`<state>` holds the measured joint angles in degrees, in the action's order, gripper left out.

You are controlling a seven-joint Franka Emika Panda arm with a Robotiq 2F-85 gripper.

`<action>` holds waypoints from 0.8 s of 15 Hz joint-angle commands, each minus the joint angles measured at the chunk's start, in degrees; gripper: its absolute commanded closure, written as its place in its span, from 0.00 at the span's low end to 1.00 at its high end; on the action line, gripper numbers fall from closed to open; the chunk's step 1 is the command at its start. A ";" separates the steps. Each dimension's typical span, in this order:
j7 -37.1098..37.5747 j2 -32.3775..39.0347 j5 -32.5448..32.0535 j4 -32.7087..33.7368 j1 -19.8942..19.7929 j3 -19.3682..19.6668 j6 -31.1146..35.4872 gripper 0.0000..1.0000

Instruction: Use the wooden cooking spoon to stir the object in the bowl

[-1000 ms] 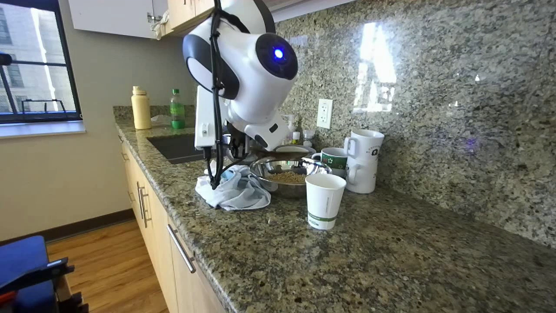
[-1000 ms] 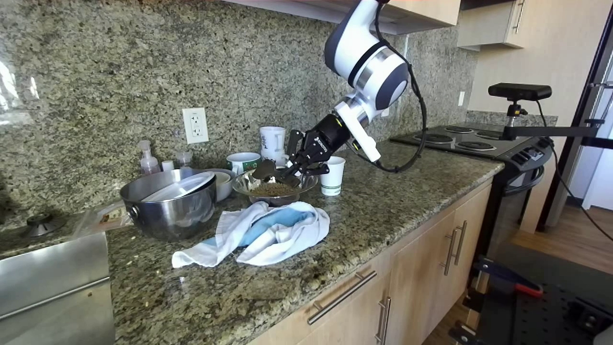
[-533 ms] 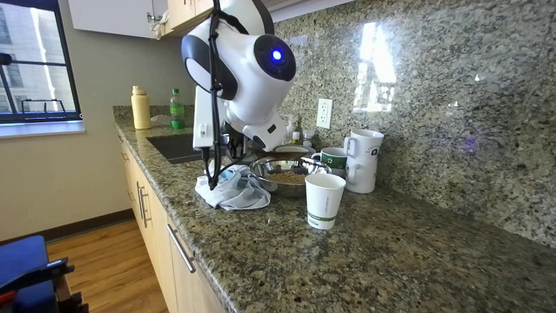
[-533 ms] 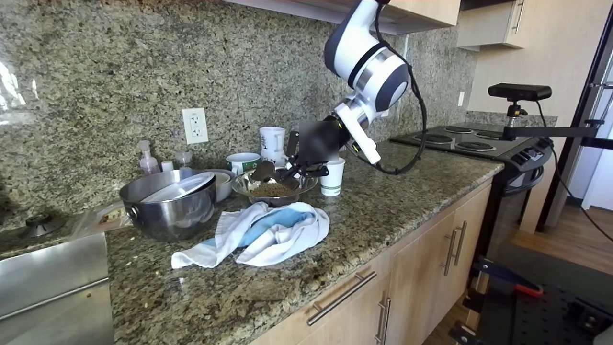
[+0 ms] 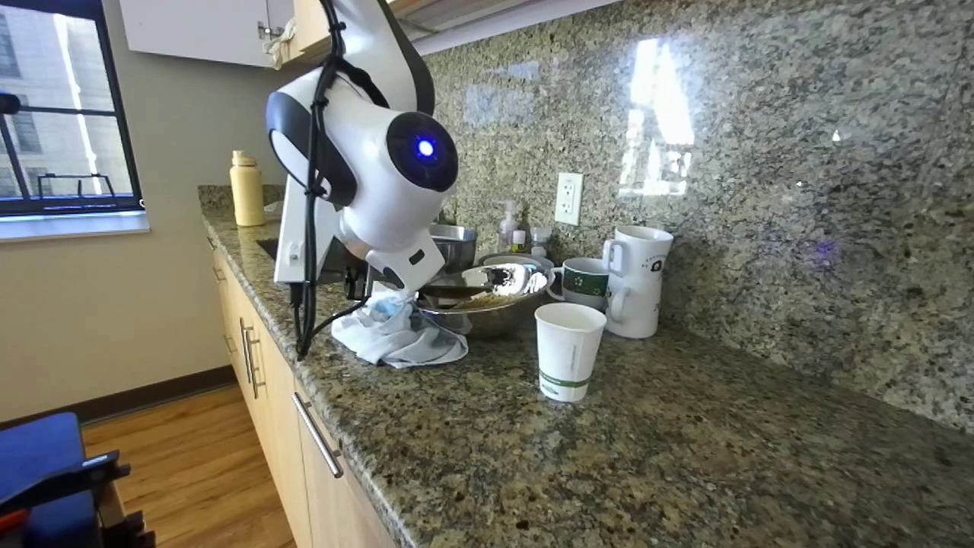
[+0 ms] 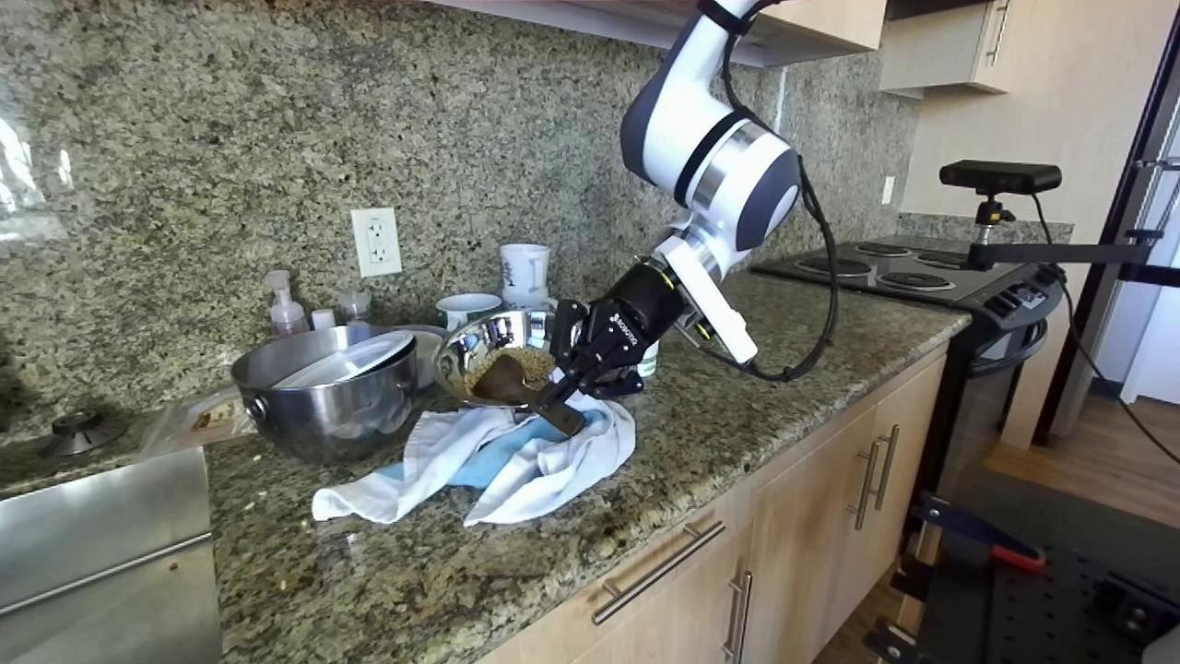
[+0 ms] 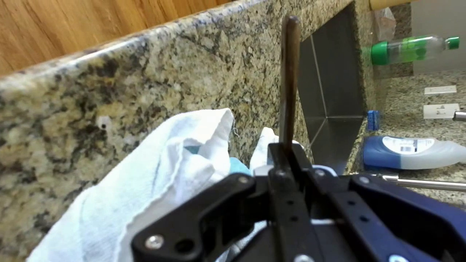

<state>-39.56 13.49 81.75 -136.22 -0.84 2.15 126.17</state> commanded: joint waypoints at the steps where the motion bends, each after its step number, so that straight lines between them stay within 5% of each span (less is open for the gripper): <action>1: 5.48 -2.52 -3.83 -0.02 -1.48 1.13 -4.91 0.98; 7: 19.51 -0.54 -14.56 9.74 -6.41 5.34 -21.38 0.98; 12: 30.63 6.06 -20.94 25.28 -10.46 6.91 -43.36 0.98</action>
<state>-14.73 14.37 63.58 -120.37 -9.29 9.03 93.99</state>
